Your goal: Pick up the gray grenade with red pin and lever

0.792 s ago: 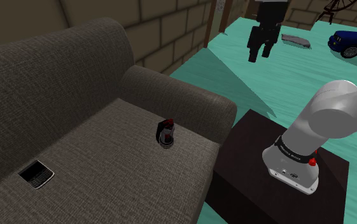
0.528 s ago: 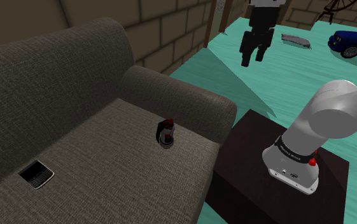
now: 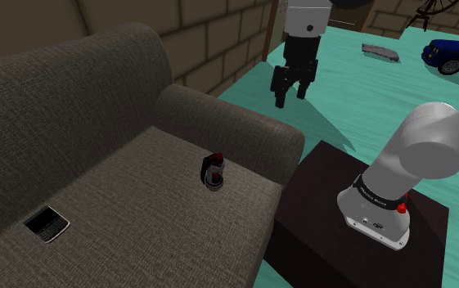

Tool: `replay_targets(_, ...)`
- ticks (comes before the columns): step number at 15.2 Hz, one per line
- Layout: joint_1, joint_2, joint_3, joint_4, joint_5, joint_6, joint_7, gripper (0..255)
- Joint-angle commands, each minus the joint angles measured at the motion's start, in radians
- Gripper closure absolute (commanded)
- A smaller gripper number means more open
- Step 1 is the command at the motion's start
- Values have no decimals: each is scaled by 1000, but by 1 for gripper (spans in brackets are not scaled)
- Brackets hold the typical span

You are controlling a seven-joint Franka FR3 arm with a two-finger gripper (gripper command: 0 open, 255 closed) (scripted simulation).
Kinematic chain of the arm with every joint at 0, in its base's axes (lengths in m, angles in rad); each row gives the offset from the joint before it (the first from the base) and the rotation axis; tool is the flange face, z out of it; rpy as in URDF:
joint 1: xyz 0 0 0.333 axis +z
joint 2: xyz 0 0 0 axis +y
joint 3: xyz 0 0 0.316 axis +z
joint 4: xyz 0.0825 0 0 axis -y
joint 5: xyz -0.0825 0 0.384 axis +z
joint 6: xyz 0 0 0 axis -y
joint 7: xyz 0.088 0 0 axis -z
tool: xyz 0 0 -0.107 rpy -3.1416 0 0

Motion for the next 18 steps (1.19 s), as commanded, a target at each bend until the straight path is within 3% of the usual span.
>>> replay_targets(1,10,47,40,-2,17,62,37,0)
replay_targets(10,26,339,213,98,7,301,226,0)
replay_targets(18,46,664,316,277,-162,452,458,0)
